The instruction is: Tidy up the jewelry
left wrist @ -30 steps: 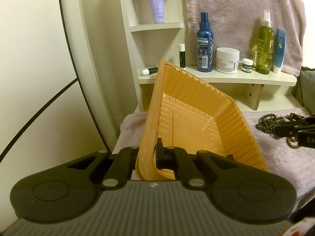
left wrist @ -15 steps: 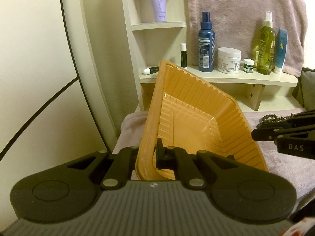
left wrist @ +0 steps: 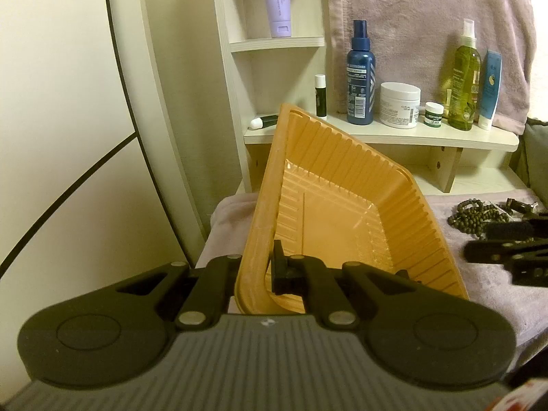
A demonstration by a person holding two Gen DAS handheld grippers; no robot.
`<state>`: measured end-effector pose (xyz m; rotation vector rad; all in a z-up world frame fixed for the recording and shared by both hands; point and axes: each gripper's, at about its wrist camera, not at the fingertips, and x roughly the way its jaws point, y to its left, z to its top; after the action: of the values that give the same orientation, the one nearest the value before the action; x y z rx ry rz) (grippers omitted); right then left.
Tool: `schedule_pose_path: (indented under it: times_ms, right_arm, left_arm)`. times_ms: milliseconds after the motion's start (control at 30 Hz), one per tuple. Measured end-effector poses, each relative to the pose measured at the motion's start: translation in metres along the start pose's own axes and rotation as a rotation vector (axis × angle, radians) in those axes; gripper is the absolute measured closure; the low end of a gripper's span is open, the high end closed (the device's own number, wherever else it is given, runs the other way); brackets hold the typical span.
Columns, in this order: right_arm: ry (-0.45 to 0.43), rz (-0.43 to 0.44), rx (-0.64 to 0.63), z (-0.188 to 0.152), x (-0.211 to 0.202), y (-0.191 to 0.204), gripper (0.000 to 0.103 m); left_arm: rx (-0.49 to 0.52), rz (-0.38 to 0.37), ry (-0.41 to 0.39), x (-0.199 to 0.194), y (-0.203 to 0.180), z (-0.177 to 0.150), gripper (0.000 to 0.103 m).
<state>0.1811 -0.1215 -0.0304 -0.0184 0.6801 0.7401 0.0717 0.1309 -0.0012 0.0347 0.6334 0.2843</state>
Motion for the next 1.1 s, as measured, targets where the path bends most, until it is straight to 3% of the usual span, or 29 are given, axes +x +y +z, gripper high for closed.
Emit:
schedule_pose_path:
  times_ms: [333, 467, 667, 767, 967, 1100]
  right_arm:
    - [0.006, -0.265, 0.186, -0.047, -0.038, -0.079, 0.055]
    - [0.013, -0.315, 0.227, -0.057, -0.044, -0.101, 0.055]
    - [0.004, -0.316, 0.222, -0.057, -0.04, -0.109, 0.058]
    - [0.01, -0.285, 0.155, -0.053, -0.03, -0.101, 0.07]
    - [0.066, -0.227, 0.008, -0.049, -0.002, -0.087, 0.072]
    - [0.106, -0.233, -0.094, -0.05, 0.014, -0.08, 0.077]
  left_arm:
    - [0.005, 0.002, -0.001, 0.001, -0.002, 0.0, 0.099]
    - [0.008, 0.004, 0.0, 0.001, -0.003, 0.001, 0.099]
    - [0.012, 0.006, 0.0, 0.0, -0.004, 0.001, 0.099]
    - [0.012, 0.007, 0.0, 0.0, -0.004, 0.001, 0.099]
    - [0.006, 0.005, 0.001, 0.001, -0.003, 0.001, 0.099]
    - [0.007, 0.005, 0.0, 0.0, -0.003, 0.0, 0.099]
